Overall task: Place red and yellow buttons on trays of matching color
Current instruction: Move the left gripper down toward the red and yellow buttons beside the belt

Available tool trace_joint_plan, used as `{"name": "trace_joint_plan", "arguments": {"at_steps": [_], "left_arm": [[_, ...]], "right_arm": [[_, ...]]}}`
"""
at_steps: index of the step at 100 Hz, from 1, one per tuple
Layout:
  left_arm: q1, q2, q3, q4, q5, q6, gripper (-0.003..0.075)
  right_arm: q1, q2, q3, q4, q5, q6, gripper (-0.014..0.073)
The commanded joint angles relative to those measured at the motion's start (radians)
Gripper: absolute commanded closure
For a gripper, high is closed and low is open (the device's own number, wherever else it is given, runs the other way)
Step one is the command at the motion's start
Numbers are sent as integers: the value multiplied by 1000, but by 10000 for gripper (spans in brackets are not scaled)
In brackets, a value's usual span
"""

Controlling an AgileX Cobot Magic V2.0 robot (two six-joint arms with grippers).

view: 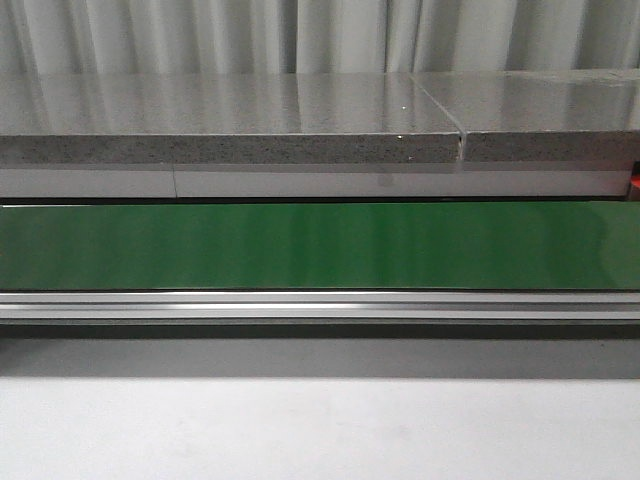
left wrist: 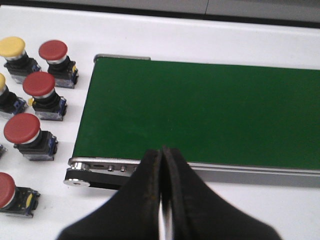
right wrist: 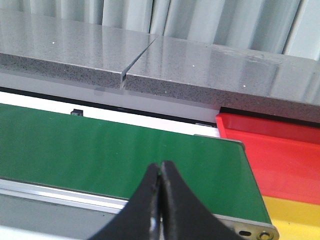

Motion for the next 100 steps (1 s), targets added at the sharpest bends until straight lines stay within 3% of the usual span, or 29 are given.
{"name": "trace_joint_plan", "arguments": {"at_steps": [1,14,21,40,50,60,75,100], "left_arm": [[0,41,-38,0,-50,-6,739],[0,87,-38,-5,-24,-6,723],[0,103,-38,-10,1,-6,648],[0,113,-38,-45,48,-6,239],[0,113,-38,-48,73,-6,115],[5,113,-38,-48,77,-33,99],[61,113,-38,20,69,-259,99],[285,114,-38,56,37,-346,99]], "right_arm": [[3,-14,-10,-10,-86,-4,662],[3,-14,-10,-10,-86,-4,662],[3,-14,-10,-10,-86,-4,662],[3,-14,-10,-10,-86,-4,662],[3,-14,-10,-10,-86,-4,662],[3,-14,-10,-10,-86,-4,662],[3,-14,-10,-10,-86,-4,662],[3,-14,-10,-10,-86,-4,662]]}}
